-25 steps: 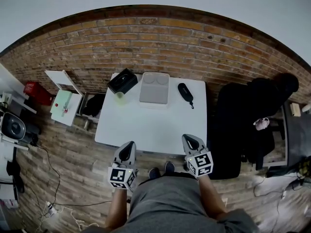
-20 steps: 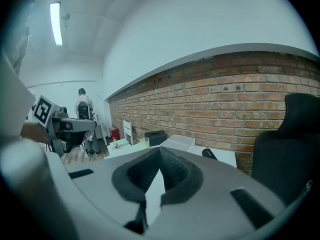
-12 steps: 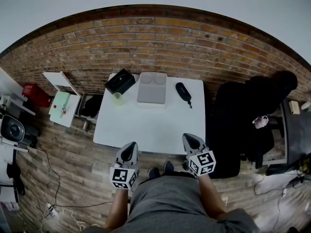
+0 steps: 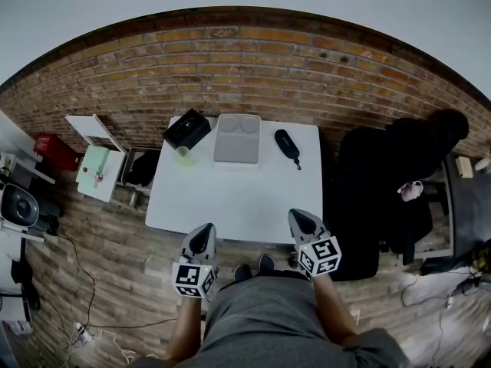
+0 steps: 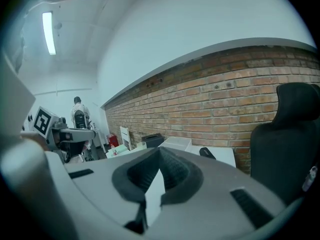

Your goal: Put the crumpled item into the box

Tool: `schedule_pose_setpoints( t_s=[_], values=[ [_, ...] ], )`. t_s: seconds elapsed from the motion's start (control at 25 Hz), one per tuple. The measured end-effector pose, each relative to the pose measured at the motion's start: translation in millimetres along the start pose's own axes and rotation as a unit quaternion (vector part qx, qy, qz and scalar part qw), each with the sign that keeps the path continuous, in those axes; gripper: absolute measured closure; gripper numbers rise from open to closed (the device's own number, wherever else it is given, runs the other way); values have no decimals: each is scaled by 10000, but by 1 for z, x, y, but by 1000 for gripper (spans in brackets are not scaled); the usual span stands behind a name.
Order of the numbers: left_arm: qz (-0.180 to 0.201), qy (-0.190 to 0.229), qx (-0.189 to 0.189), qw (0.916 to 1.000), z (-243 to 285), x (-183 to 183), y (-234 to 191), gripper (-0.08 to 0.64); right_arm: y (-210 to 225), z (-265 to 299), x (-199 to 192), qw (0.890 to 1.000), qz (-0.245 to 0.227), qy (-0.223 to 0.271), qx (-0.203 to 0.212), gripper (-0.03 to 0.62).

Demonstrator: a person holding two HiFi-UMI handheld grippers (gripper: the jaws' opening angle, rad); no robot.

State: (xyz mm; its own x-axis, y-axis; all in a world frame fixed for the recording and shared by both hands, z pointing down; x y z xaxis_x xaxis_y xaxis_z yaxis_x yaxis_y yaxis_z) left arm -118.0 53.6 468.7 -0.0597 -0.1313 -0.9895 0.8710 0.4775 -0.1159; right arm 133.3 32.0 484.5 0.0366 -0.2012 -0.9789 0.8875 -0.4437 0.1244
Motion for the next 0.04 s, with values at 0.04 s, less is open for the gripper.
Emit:
schedule_pose_setpoints(
  t_s=[0.04],
  values=[
    [-41,-19,-1,10000,1,-1,0,554,0,0,0,10000,2,-1,7,589]
  ],
)
Point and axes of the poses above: the fingertips, and each gripper's own axes: z forward along the fingers, y to its right, x out of its top, the point moved 3 cm from there along -z, backward along the fingers, and after that the axes turned 9 degrees about y, right-handed, at the moved point
